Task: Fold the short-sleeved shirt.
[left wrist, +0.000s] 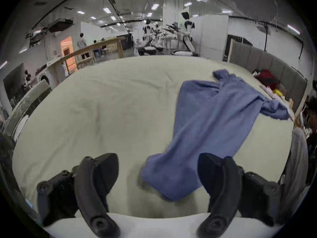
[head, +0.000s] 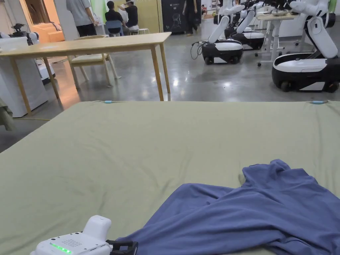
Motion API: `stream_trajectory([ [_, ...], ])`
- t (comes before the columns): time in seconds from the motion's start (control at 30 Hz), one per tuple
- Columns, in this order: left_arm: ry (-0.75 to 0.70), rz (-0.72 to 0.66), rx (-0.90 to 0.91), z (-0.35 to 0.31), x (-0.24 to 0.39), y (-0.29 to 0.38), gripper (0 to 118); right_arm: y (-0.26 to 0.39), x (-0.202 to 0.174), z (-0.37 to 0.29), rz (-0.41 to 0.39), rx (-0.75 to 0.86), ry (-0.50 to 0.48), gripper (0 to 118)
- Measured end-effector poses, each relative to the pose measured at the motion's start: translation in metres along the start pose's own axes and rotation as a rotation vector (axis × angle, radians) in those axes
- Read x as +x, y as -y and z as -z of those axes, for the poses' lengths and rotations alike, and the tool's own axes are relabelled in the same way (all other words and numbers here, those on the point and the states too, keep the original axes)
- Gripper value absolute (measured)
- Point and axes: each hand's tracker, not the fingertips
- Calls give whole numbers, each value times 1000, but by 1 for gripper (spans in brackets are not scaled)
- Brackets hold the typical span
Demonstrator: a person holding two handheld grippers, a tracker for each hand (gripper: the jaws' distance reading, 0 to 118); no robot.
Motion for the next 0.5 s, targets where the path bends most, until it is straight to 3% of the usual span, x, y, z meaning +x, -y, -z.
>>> stream_trajectory([
  [0.03, -17, 8, -7, 2, 2, 2, 63, 0, 1, 1, 0, -7, 2, 3],
  [0.07, -21, 11, -11, 2, 1, 1, 36, 0, 1, 1, -1, -13, 3, 3],
  [0.1, 3, 16, 6, 0, 2, 5, 23, 1, 1, 2, -6, -17, 6, 3],
  [0.13, 63, 20, 24, -2, 5, 9, 23, 1, 0, 3, -10, -23, 7, 3],
  [0.27, 16, 82, 34, -5, 16, 13, 8, -1, -4, 8, -25, -39, 11, 3],
  [0.5, 26, 69, 113, -32, 18, 11, 5, -11, -9, 17, -65, -46, -5, 3],
])
